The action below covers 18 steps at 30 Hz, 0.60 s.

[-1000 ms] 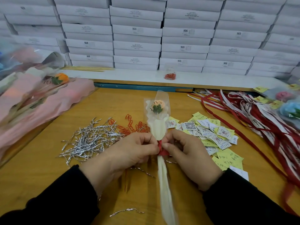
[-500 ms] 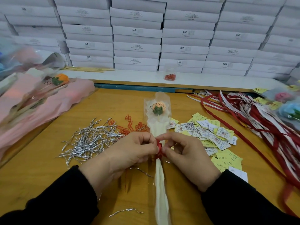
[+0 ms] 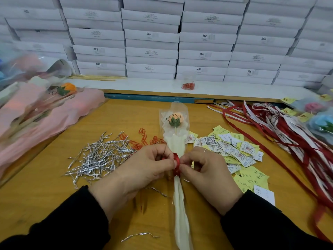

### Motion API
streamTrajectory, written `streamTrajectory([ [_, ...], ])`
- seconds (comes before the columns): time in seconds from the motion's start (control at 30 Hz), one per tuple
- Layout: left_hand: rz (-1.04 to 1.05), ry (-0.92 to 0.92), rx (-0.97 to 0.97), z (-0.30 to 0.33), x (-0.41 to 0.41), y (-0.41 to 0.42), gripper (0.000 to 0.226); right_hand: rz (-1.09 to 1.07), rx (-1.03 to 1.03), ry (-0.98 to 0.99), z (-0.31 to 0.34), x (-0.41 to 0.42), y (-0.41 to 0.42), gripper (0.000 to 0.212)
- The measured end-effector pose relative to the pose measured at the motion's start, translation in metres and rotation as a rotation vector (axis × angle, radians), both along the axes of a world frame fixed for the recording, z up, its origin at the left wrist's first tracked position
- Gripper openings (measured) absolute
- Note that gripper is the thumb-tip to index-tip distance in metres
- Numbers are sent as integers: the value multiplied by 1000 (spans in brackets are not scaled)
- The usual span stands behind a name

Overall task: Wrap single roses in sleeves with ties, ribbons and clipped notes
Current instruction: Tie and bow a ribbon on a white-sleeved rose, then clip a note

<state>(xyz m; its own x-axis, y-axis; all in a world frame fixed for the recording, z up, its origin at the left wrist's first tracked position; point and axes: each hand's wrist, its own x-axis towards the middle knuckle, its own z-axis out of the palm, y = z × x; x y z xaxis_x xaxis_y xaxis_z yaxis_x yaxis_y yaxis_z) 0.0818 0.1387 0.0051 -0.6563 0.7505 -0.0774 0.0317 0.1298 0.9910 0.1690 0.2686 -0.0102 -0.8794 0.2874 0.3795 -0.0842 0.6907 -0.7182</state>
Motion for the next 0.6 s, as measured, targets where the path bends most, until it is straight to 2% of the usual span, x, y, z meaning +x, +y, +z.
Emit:
streamTrajectory([
  [0.33,50,38,31,0,0,1,17,-25,-9,-15,0,-1,-2,15],
  [0.43,58,82,15,0,0,2,17,-29,-119,-40,2,0,-3,21],
  [0.6,101,130,-1,-1,-1,2,17,-12,-407,-109,6,-1,-5,14],
])
